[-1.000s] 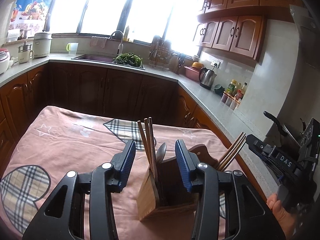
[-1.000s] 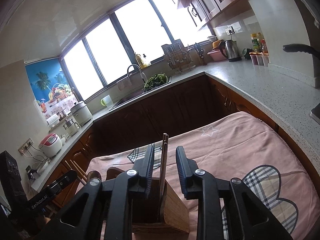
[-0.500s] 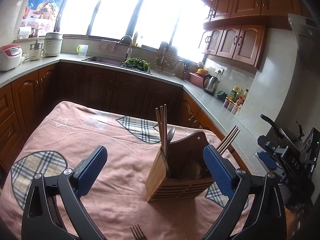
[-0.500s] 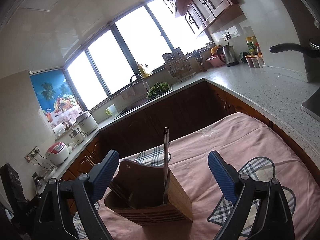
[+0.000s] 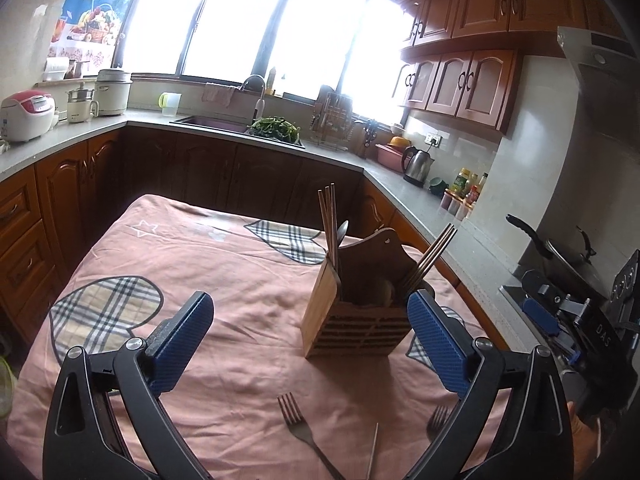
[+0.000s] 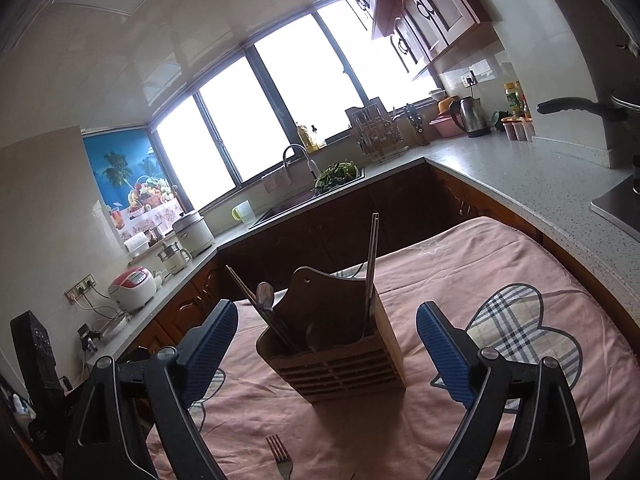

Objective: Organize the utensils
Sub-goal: 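Withdraw both open tools from the holder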

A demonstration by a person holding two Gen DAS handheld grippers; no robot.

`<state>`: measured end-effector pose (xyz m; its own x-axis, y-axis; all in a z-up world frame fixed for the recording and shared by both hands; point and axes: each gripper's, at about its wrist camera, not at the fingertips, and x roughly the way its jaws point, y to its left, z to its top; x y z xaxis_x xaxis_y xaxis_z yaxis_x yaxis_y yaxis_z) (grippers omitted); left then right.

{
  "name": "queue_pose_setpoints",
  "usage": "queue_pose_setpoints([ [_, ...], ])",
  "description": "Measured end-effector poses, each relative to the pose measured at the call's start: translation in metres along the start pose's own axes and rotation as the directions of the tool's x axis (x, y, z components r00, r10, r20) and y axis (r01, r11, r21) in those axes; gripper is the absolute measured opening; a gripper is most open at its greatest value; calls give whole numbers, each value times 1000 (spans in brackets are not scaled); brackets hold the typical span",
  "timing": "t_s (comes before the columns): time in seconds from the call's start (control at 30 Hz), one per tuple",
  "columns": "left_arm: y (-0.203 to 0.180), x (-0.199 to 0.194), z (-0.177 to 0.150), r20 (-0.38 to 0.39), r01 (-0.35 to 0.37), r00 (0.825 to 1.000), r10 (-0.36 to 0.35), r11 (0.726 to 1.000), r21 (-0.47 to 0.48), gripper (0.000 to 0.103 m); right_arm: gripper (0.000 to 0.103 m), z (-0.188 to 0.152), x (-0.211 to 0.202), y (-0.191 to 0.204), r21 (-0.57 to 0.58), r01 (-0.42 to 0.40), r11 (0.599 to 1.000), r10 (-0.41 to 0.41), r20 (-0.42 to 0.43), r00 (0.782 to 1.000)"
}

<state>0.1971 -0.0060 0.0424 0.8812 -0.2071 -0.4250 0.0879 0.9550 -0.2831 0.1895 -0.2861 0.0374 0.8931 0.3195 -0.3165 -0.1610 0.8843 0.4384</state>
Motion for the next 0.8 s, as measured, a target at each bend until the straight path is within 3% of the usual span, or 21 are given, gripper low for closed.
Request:
queue_pose_setpoints([
  [0.2,4,-33,-27,3,-1,1000,1,1000,15,102,100,-19,-31,15,-57,4,998,-2,29,1000],
  [0.63,5,-95,-68,21,-77,997,76,995,56,103,101,-69,-90,33,-151,20,988,-13,49,999],
  [0.8,0,-112,-72,5,-83,997,83,994,76,103,101,-71,-111,40,-178,16,984,-7,52,999],
])
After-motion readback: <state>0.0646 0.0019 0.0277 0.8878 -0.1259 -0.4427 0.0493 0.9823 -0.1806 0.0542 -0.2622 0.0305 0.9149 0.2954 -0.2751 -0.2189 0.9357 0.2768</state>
